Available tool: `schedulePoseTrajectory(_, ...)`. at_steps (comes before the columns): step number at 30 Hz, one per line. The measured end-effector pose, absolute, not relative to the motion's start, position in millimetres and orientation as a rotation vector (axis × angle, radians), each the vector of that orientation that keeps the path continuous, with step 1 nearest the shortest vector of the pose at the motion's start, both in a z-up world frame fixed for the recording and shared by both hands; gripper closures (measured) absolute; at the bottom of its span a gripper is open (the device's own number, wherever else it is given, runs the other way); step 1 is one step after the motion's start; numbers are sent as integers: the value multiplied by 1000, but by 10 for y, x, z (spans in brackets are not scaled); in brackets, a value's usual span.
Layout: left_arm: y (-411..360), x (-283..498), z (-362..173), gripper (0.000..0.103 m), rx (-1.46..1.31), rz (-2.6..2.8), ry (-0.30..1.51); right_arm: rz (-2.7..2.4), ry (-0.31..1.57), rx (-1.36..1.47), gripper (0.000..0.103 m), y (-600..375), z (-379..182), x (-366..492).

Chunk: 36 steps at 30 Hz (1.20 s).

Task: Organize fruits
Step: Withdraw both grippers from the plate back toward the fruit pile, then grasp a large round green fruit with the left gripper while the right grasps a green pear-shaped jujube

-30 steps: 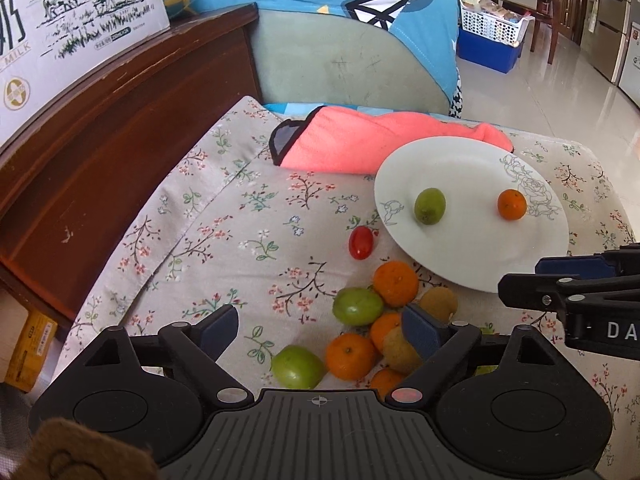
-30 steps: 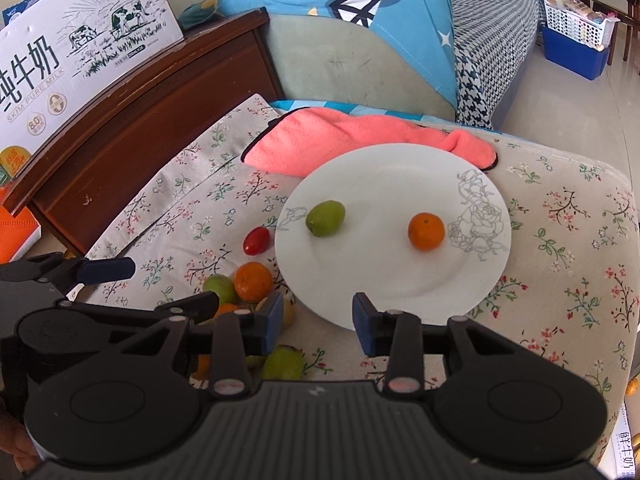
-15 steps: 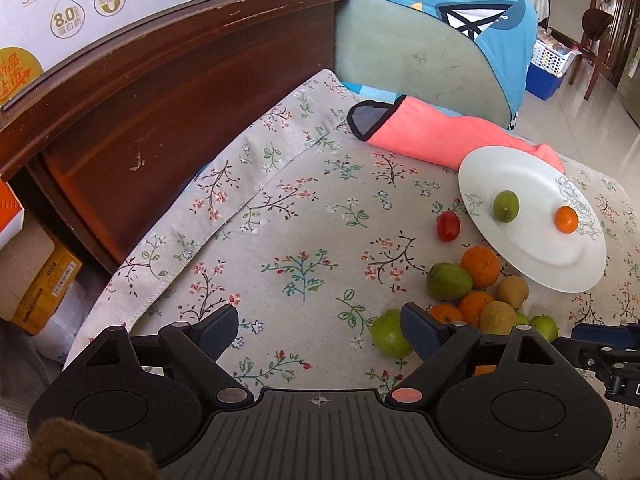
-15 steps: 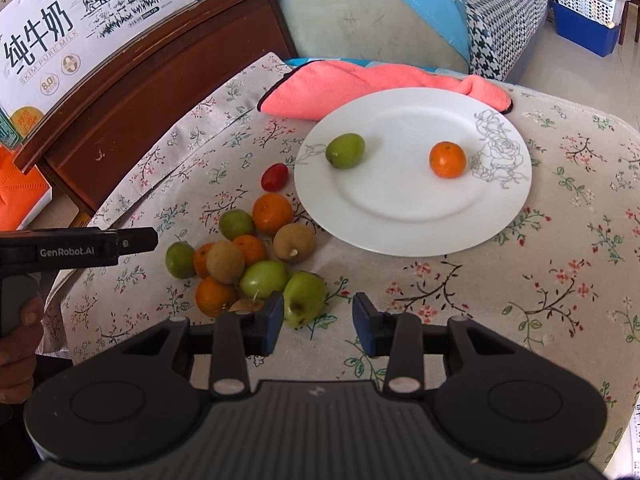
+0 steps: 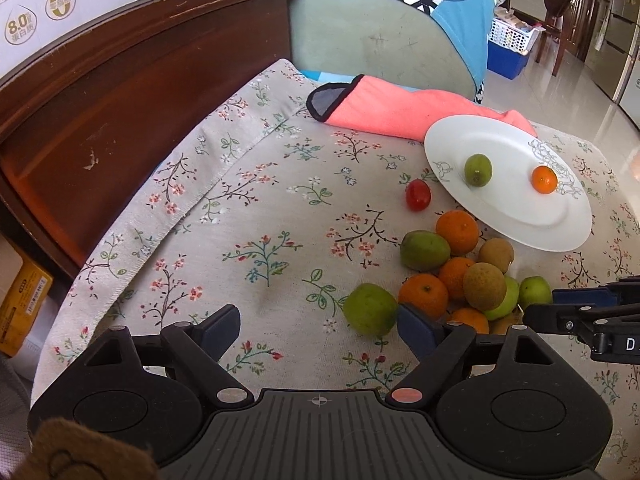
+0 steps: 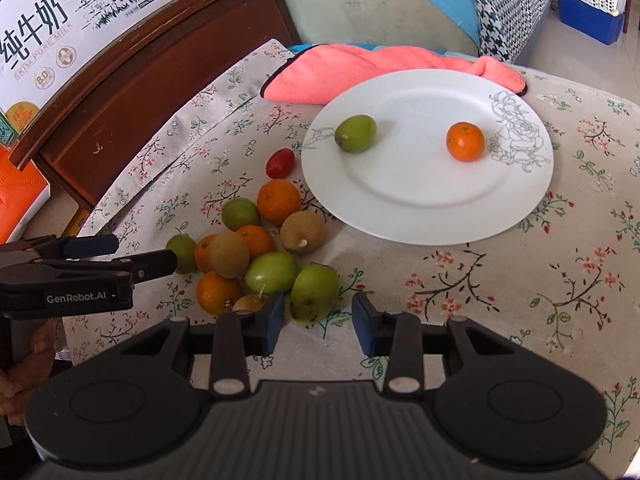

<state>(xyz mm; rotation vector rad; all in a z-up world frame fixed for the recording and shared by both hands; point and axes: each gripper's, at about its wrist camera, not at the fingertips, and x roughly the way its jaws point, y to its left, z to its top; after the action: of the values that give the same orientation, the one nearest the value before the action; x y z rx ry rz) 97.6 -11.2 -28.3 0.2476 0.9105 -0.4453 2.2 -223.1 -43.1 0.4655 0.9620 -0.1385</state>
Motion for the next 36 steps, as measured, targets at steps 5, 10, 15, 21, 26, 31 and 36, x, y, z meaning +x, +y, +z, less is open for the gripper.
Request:
schedulePoseTrajectory(5,-142,979,-363,26,246,-466,916,-142,950,464,65,-2231,-436,52)
schedulePoseTrajectory(10,-188,968,-438,39,268,-475,906,-144,941,430,74,-2198,-441,70)
schedulePoseTrajectory(15,-186,994,-427,45,240,-481,904,-144,936,431,75,-2198,-446,69)
schedulePoseTrajectory(21,-143,1035,-419,45,189,-475,904,-145,938,431,75,-2194,-444,71)
schedulePoseTrajectory(26,-170,1007,-418,66,212,-483,887,-145,939,430,75,-2196,-441,70)
schedulePoseTrajectory(31,-130,1023,-389,74,177,-477,889,-149,937,431,75,-2204,-430,68)
schedulePoseTrajectory(36,-92,1043,-336,74,147,-456,882,-152,927,439,75,-2229,-407,68)
